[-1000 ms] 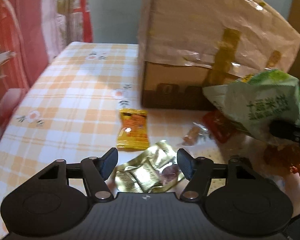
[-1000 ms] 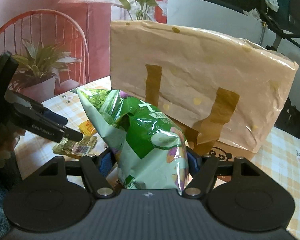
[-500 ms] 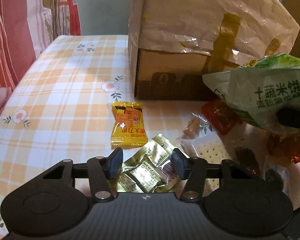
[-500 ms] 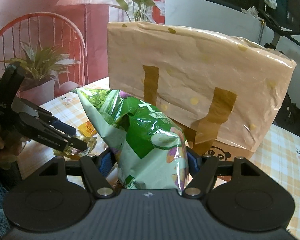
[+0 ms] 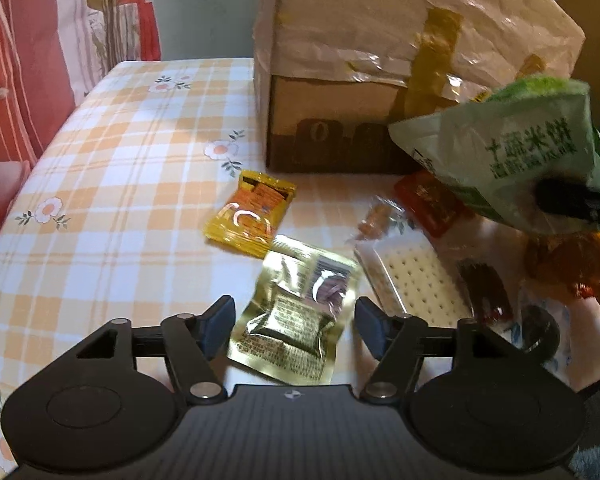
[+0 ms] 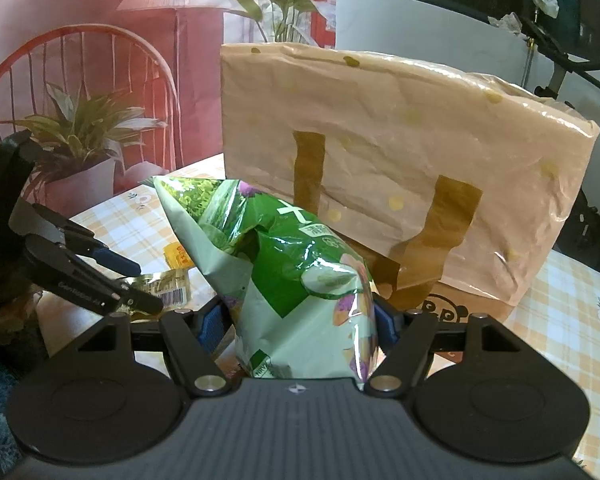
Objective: Organize snacks
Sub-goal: 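Grasp the gold candy packet with the left tool while the right tool holds the green cracker bag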
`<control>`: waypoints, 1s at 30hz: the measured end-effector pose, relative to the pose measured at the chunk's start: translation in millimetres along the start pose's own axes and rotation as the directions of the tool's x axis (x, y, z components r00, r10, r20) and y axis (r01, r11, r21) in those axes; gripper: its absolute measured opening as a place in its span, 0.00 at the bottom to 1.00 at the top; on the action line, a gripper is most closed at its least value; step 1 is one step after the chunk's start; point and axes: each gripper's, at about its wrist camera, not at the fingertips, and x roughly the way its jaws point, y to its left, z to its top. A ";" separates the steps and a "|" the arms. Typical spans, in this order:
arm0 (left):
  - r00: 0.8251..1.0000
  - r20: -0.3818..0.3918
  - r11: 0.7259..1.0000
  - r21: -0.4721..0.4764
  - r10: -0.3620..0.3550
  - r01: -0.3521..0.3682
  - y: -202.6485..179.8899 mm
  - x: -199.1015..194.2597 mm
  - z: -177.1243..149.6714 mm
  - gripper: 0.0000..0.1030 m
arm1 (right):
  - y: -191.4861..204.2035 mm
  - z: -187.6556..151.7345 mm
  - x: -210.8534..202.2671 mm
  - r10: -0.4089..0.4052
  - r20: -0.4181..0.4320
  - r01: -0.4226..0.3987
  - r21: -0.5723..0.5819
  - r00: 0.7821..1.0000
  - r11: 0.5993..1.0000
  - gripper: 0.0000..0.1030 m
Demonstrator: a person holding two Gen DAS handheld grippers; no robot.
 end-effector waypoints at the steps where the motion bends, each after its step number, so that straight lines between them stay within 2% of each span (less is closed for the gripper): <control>1: 1.000 0.001 1.000 0.013 0.010 -0.010 -2.2 0.2 -1.0 0.67 | -0.3 -0.1 -0.2 0.000 0.000 0.000 0.001 1.000 1.000 0.70; 7: 0.996 0.021 0.991 0.106 0.082 -0.084 -15.9 0.7 -6.6 0.71 | -1.6 0.0 -1.6 -0.001 -0.001 0.001 0.002 1.000 1.000 0.70; 9: 0.998 0.018 0.996 0.068 0.063 -0.064 -9.4 0.1 -7.3 0.69 | -1.7 0.2 -1.3 0.000 -0.002 0.000 0.001 1.000 1.000 0.70; 11: 0.997 0.033 0.995 0.069 0.072 -0.074 -9.4 -2.2 -9.2 0.61 | -2.0 0.3 -1.4 0.000 -0.002 0.000 0.001 1.000 1.000 0.70; 15: 0.995 0.050 0.992 0.080 0.090 -0.094 -12.5 -5.8 -12.7 0.58 | -2.3 0.4 -1.6 0.003 -0.002 -0.003 0.000 1.000 1.000 0.70; 18: 0.994 0.062 0.994 0.049 0.093 -0.096 -10.7 -10.5 -13.9 0.55 | -3.4 0.4 -2.2 0.006 0.000 -0.006 0.001 1.000 1.000 0.70; 19: 0.993 0.067 0.995 0.039 0.092 -0.095 -9.9 -11.7 -13.9 0.49 | -3.3 0.6 -2.3 0.007 0.000 -0.007 0.001 1.000 1.000 0.70; 20: 0.993 0.073 0.995 0.030 0.095 -0.097 -9.3 -13.5 -14.0 0.48 | -3.7 0.5 -2.3 0.009 0.000 -0.009 0.001 1.000 1.000 0.70; 24: 0.993 0.077 0.996 0.013 0.091 -0.093 -8.7 -17.4 -13.7 0.48 | -5.7 -0.4 -3.0 0.015 0.002 -0.015 -0.002 1.000 1.000 0.70; 27: 0.989 0.065 0.991 0.030 0.131 -0.134 -11.3 -13.7 -15.8 0.50 | -6.6 -0.9 -3.3 0.019 0.001 -0.019 -0.003 1.000 1.000 0.70; 30: 0.990 0.069 0.992 0.016 0.124 -0.125 -9.2 -14.5 -15.1 0.49 | -7.6 -1.4 -4.1 0.023 0.002 -0.023 -0.006 1.000 1.000 0.70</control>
